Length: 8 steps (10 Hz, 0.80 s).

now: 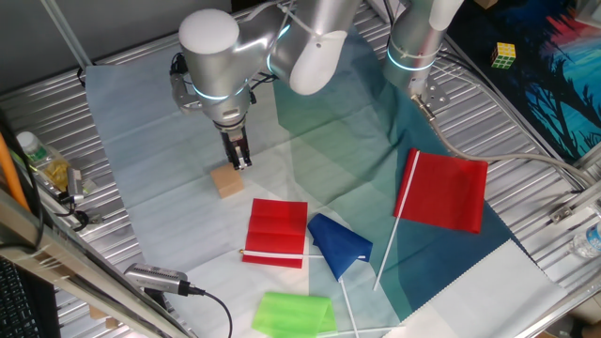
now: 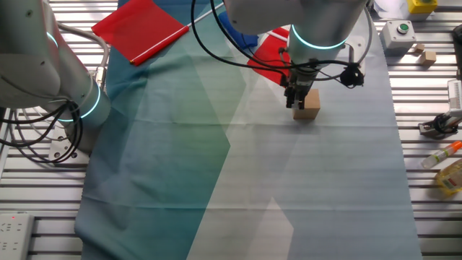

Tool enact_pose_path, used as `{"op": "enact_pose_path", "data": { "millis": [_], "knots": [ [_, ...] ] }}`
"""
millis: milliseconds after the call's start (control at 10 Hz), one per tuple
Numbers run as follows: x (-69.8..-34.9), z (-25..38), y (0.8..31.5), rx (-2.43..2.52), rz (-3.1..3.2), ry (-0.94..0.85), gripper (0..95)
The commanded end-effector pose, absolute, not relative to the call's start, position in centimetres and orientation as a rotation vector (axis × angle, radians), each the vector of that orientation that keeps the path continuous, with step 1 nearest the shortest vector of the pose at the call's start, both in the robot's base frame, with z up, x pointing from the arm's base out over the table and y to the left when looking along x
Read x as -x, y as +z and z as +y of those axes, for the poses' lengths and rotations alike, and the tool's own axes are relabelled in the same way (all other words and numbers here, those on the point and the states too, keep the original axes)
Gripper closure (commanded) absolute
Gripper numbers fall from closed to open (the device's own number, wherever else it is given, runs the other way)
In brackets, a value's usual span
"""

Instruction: Approach and touch the side of the small block

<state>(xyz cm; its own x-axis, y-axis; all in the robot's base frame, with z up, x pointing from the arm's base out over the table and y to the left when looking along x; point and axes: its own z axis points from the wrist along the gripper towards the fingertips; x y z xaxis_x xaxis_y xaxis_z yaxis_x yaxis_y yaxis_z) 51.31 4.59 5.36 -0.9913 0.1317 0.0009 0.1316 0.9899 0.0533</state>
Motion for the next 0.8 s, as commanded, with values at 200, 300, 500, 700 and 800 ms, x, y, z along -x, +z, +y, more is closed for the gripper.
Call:
{"op": "enact_pose_path", "data": {
  "millis": [200, 300, 500, 700, 800],
  "knots": [
    [-51.1, 4.7, 5.7, -0.209, 3.132, 0.083, 95.0],
    [-51.0, 4.8, 5.9, -0.204, 3.132, 0.081, 95.0],
    [-50.6, 5.1, 6.6, -0.207, 3.128, 0.073, 95.0],
    [-50.4, 5.2, 6.9, -0.212, 3.134, 0.061, 95.0],
    [-50.2, 5.3, 7.3, -0.213, 3.153, 0.050, 95.0]
  ]
}}
